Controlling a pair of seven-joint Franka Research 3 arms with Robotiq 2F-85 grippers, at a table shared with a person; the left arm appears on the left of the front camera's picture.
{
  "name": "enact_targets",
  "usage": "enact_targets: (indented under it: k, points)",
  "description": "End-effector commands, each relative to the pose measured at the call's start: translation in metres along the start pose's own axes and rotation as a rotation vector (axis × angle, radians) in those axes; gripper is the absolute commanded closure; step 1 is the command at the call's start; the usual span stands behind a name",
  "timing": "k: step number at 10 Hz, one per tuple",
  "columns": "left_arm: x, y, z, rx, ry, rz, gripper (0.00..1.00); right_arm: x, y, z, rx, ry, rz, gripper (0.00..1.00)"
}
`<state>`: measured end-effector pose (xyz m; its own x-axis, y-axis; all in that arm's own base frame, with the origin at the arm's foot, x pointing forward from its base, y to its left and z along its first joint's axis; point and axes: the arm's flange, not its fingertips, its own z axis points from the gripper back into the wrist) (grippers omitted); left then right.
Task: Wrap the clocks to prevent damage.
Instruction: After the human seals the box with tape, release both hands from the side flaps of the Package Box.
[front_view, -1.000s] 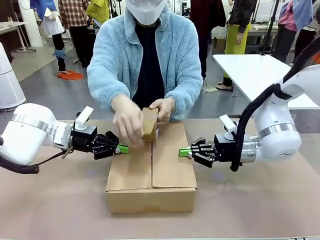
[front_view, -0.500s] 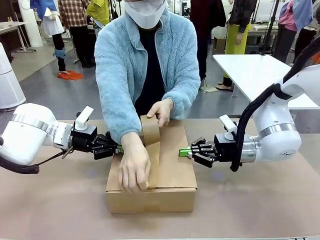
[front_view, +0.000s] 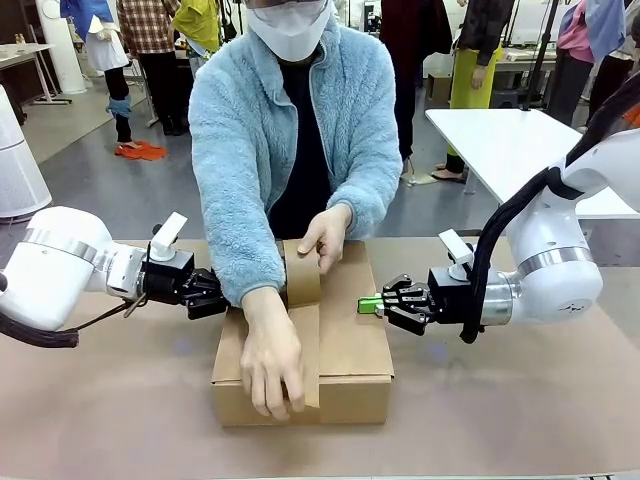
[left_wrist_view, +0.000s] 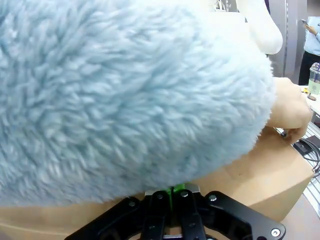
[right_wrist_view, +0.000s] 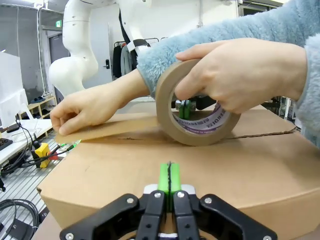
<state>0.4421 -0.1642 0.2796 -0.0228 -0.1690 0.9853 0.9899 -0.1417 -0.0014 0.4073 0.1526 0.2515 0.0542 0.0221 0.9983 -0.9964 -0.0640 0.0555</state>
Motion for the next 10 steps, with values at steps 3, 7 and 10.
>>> enact_targets:
  k: [3, 7, 10]
  points:
    - [-0.0019, -0.0002, -0.002, 0.007, 0.005, 0.003, 1.0, -0.0013, 0.0002, -0.0002, -0.009, 0.011, 0.0, 0.99]
    - [-0.0019, -0.0002, -0.002, 0.007, 0.005, 0.003, 1.0, -0.0013, 0.0002, -0.0002, -0.009, 0.011, 0.0, 0.99]
    - [-0.0019, -0.0002, -0.002, 0.007, 0.005, 0.003, 1.0, -0.0013, 0.0002, -0.0002, -0.009, 0.011, 0.0, 0.99]
